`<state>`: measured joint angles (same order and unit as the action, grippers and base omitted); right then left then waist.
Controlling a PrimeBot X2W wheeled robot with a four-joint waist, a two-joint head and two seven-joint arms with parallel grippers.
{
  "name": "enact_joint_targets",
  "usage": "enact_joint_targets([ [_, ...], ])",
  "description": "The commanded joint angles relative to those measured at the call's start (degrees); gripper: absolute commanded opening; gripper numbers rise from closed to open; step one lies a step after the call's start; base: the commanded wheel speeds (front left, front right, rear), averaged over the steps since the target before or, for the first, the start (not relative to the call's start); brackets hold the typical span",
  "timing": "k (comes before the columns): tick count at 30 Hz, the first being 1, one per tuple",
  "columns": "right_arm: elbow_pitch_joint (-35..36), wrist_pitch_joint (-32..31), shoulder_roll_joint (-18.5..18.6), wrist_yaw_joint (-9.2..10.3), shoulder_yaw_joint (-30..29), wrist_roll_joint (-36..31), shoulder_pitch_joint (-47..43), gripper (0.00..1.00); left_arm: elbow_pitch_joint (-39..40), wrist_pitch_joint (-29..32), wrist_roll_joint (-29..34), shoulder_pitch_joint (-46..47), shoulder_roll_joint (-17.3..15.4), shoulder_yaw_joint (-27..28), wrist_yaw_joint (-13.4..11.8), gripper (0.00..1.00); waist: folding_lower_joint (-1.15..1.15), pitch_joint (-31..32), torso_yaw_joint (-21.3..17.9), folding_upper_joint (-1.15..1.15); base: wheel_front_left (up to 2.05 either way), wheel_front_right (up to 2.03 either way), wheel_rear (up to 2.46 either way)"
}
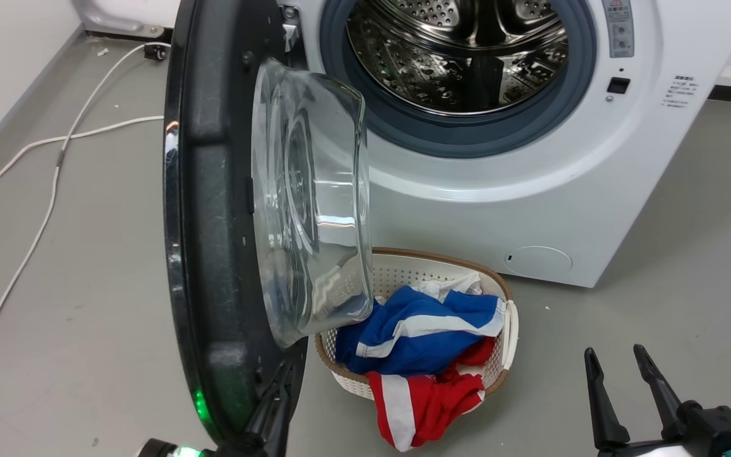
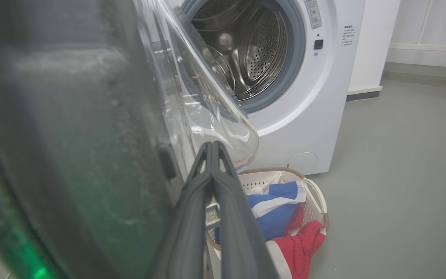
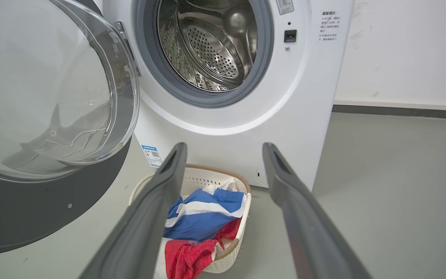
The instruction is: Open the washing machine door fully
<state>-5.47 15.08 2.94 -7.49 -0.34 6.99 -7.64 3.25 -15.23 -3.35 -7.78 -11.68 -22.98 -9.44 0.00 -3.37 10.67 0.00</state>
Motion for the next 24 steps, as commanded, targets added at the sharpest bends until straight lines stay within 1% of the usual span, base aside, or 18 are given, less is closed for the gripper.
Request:
enact_joint_targets([
  [1, -0.1, 0.1, -0.1, -0.01, 0.0, -0.2, -0.6, 1.0, 0.5, 0.1, -0.3, -0.6, -0.7, 1.3, -0.8, 0.0, 0.0, 0.1, 0.7, 0.0, 0.0, 0.0, 0.0],
  [15, -0.7, 0.1, -0.1, -0.01, -0.1, 0.0, -1.4, 1.0, 1.9, 0.1, -1.8, -2.7, -3.4, 8.5, -3.0, 0.0, 0.0, 0.7, 3.8, 0.0, 0.0, 0.0, 0.0],
  [24, -0.8, 0.1, -0.1, -0.01, 0.1, -0.4, -1.2, 1.0, 1.0, 0.1, -4.2, -1.9, -6.0, 15.1, -2.7, 0.0, 0.0, 0.4, 4.4, 0.0, 0.0, 0.0, 0.0],
])
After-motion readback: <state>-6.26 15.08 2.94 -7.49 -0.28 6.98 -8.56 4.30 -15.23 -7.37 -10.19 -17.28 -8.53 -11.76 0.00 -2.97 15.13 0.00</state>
